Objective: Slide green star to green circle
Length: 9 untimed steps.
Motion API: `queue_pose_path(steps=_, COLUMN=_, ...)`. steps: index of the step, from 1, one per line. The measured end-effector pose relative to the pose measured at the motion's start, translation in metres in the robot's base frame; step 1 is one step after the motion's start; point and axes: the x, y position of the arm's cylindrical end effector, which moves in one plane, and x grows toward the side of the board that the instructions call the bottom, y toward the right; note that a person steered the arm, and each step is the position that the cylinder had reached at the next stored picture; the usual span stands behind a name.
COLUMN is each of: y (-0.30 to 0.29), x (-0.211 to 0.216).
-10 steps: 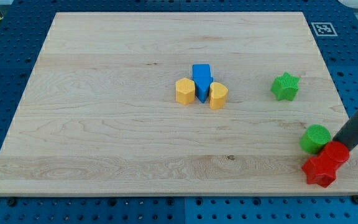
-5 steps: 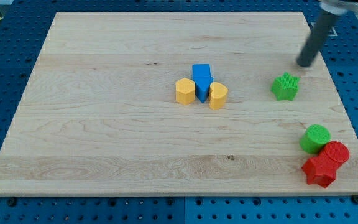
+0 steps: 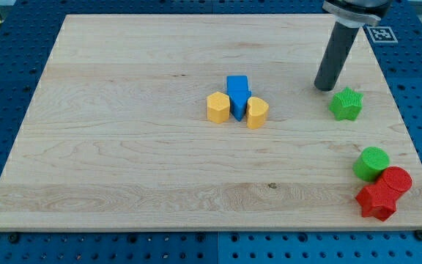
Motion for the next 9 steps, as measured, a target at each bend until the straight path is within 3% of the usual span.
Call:
queue_pose_path(steps=2, y=0.006, x=0.05)
queue_pose_path(steps=4, y=0.02, x=0.03)
queue_pose_path(steps=9, y=0.037, x=0.101)
